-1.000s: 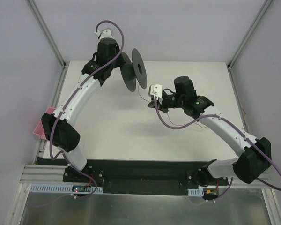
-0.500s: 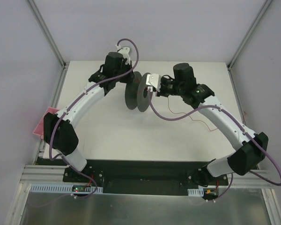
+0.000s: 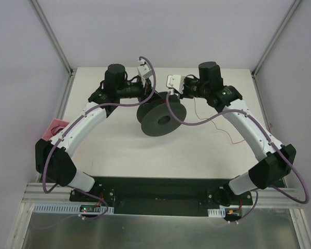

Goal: Wrap the cables

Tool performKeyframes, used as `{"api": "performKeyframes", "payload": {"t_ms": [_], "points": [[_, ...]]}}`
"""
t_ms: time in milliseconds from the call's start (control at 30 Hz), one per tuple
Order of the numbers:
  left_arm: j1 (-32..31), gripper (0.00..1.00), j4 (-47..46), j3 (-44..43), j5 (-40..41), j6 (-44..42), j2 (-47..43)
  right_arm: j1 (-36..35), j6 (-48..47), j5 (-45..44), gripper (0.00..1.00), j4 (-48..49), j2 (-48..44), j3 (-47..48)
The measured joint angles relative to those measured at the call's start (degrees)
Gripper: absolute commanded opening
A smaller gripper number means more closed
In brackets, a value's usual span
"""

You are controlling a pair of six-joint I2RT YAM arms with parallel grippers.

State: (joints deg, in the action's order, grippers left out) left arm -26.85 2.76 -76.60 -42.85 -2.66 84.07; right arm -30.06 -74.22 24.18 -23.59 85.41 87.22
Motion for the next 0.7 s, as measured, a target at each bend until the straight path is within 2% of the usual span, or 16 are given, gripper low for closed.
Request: {"api": "performKeyframes", "payload": {"t_ms": [67,367,533,633,700], "points": [[1.01,0.00,-2.64,-0.02,-6.12,0.57,-0.28,1.18,-0.13,0.74,0.00,-0.57,0.17,0.00],[6.36,0.00,-11.17,-0.07,-15.93,5.40,-0.55,6.27,2.56,4.61,0.00,-2.54,2.25,0.20],[7.48,0.00,-13.60,-0.07,-18.34,9.51,-0.55,8.63,5.25,6.62,0.06,-2.64,2.43,0.74],[8.26,0.00,-15.98,-0.07,-20.17,13.90,-0.57,11.21,7.28,6.71,0.14,-2.47,2.51,0.81],[9.01,0.00,-17.64,-0.09,-21.31,17.11,-0.57,13.03,8.46,6.47,0.14,-2.14,2.82,0.83]]}}
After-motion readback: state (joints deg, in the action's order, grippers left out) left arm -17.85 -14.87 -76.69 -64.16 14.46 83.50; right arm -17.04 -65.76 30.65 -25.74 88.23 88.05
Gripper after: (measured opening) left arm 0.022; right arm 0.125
